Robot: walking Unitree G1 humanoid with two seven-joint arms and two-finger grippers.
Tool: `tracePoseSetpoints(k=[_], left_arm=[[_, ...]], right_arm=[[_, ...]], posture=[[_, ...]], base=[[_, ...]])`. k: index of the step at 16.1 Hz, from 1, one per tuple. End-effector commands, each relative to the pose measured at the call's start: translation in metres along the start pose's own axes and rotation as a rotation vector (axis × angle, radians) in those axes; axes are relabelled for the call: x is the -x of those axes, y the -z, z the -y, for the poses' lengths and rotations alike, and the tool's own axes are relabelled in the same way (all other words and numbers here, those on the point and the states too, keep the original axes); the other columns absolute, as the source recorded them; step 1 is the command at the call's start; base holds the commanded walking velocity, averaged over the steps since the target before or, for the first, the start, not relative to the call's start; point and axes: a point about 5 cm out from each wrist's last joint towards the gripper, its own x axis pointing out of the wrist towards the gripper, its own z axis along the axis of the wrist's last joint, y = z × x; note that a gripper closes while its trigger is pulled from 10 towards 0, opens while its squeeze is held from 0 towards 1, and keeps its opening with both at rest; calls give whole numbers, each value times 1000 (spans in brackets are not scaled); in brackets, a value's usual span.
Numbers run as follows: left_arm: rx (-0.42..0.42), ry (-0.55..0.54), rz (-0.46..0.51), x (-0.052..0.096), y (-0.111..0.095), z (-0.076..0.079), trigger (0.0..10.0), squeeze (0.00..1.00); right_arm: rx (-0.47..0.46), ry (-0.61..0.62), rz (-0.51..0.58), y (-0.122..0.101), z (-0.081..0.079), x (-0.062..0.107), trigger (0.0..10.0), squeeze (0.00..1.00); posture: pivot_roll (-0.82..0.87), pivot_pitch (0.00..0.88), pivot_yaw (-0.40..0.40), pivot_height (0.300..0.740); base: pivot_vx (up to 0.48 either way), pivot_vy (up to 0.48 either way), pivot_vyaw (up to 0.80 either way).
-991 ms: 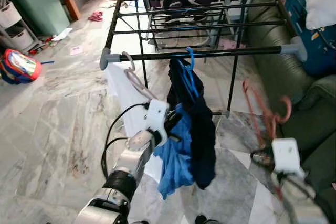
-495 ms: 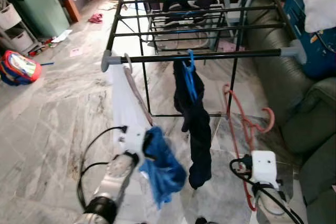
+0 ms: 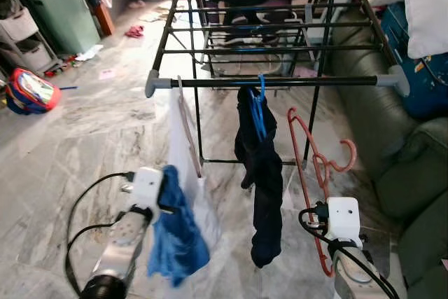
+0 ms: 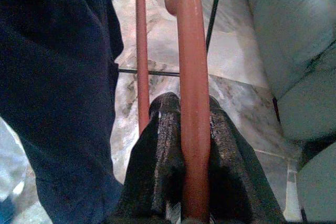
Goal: Hang hanger
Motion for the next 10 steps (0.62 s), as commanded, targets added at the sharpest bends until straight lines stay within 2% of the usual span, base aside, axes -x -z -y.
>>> tracePoseSetpoints(k=[1, 5, 10], left_arm=[[-14, -14, 5, 2, -2, -5, 10000, 0], [28, -78, -7, -3, -8, -7, 10000, 0], [39, -73, -11, -9, -14, -5, 10000, 0]], right_arm=[[-12, -12, -7, -2, -2, -2, 10000, 0], [19, -48, -49, 6, -1, -4, 10000, 0], [-12, -31, -58, 4, -1, -5, 10000, 0]], posture=[[12, 39, 44, 740], [28, 52, 36, 740], [24, 46, 31, 740]], base=[[0, 0, 0], [0, 0, 0], [0, 0, 0]])
